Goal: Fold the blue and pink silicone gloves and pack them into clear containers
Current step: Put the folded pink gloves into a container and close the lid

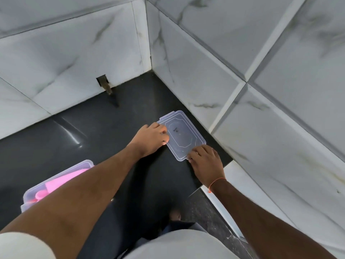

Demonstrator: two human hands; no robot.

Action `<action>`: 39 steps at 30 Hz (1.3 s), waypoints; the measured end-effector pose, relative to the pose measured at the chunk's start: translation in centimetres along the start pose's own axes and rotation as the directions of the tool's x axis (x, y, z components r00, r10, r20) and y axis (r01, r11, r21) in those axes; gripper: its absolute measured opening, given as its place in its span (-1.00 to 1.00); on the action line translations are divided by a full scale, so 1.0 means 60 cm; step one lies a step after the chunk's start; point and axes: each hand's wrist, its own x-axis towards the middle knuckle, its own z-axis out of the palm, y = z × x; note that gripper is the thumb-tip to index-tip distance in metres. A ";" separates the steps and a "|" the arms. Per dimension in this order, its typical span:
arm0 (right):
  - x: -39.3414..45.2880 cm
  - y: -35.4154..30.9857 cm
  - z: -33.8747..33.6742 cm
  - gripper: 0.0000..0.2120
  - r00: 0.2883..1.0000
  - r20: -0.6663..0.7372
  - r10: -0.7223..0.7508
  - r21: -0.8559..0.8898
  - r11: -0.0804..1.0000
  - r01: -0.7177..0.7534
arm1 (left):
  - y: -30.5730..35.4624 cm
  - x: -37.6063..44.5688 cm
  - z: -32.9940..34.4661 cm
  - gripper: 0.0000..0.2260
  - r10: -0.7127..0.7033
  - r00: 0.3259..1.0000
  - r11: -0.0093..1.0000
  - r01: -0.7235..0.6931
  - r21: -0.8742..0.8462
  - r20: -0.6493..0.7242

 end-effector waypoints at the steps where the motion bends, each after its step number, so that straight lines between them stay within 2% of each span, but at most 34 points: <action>1: 0.001 0.003 0.001 -0.91 1.000 -0.006 -0.015 0.001 1.000 0.015 | -0.004 -0.004 0.002 -0.89 0.018 0.999 1.000 -0.018 0.021 -0.030; 4: 0.006 0.001 0.003 -0.89 0.998 -0.024 -0.052 0.032 0.998 0.052 | -0.023 -0.022 0.008 -0.94 0.067 0.988 0.997 -0.061 0.045 -0.137; 6: 0.013 -0.003 0.000 -0.86 0.997 -0.048 -0.057 0.058 0.997 0.060 | -0.036 -0.033 0.004 -0.94 0.077 0.972 0.997 -0.080 -0.003 -0.224; 9: 0.030 -0.025 -0.009 -0.84 0.992 -0.107 -0.063 0.129 0.989 0.077 | -0.059 -0.054 -0.010 -0.94 0.048 0.959 0.996 -0.068 -0.063 -0.279; 15: 0.091 -0.108 -0.041 -0.91 0.975 -0.200 -0.094 0.274 0.950 0.147 | -0.102 -0.129 -0.077 -0.74 -0.070 0.951 0.996 0.050 -0.072 -0.300; 19: 0.123 -0.194 -0.061 -0.86 0.964 -0.258 -0.071 0.385 0.907 0.170 | -0.138 -0.213 -0.140 -0.60 -0.183 0.927 0.983 0.162 -0.090 -0.328; 22: 0.140 -0.255 -0.076 -0.79 0.956 -0.292 -0.039 0.487 0.854 0.183 | -0.160 -0.267 -0.174 -0.61 -0.258 0.904 0.965 0.224 -0.137 -0.342; 25: 0.150 -0.325 -0.088 -0.72 0.957 -0.292 0.006 0.646 0.738 0.193 | -0.183 -0.336 -0.192 -0.64 -0.363 0.849 0.923 0.273 -0.270 -0.383; 28: 0.151 -0.390 -0.093 -0.73 0.969 -0.244 0.031 0.753 0.636 0.169 | -0.204 -0.410 -0.197 -0.57 -0.516 0.769 0.799 0.272 -0.536 -0.379; 30: 0.149 -0.423 -0.091 -0.74 0.981 -0.196 0.008 0.800 0.580 0.155 | -0.211 -0.453 -0.197 -0.55 -0.643 0.670 0.683 0.285 -0.672 -0.370; 34: 0.120 -0.503 -0.084 -0.81 0.999 -0.003 -0.044 0.937 0.349 0.018 | -0.209 -0.568 -0.169 -0.67 -0.843 0.480 0.417 0.294 -0.860 -0.244; 36: 0.103 -0.524 -0.076 -0.80 0.996 0.059 -0.068 0.934 0.355 -0.031 | -0.195 -0.610 -0.146 -0.69 -0.875 0.442 0.367 0.341 -0.866 -0.198; 39: 0.089 -0.536 -0.057 -0.78 0.995 0.062 -0.083 0.864 0.503 -0.012 | -0.167 -0.644 -0.110 -0.67 -0.908 0.399 0.307 0.421 -0.854 -0.130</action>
